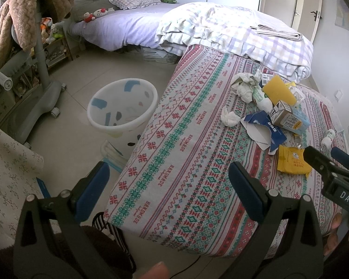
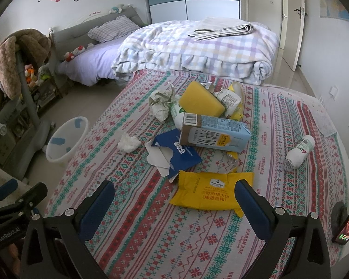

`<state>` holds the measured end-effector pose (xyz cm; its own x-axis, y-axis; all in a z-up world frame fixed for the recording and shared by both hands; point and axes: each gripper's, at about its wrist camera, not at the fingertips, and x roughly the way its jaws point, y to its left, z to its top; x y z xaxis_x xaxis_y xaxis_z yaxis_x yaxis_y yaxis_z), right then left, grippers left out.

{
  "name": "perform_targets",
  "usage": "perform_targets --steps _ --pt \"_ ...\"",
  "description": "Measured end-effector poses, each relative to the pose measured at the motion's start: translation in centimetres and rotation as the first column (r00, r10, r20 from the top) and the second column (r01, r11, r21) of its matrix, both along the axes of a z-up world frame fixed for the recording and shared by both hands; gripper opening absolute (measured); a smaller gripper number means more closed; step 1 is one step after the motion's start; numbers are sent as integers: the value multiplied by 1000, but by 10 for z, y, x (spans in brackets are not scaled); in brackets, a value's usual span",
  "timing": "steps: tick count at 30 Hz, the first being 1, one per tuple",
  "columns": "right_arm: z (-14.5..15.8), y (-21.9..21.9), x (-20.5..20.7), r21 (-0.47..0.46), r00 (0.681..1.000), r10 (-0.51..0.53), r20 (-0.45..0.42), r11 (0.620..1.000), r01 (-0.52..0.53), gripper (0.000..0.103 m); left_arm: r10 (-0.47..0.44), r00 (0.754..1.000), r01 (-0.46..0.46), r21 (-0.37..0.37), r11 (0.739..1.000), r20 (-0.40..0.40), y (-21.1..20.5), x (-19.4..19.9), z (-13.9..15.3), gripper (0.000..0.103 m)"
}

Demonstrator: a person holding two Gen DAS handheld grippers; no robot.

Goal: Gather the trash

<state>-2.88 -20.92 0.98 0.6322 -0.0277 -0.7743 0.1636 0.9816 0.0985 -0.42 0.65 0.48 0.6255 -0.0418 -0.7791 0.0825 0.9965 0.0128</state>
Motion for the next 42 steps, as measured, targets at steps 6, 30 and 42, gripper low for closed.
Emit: perform_targets --steps 6,30,42 --pt "0 0 0 1 1000 -2 0 1000 2 103 0 1000 0 -1 1000 0 0 0 0 101" --pt "7 -14 1 35 1000 -14 6 999 14 103 0 1000 -1 -25 1000 -24 4 5 -1 101" --pt "31 -58 49 32 995 -3 -97 999 6 103 -22 999 21 -25 999 -38 5 39 12 101"
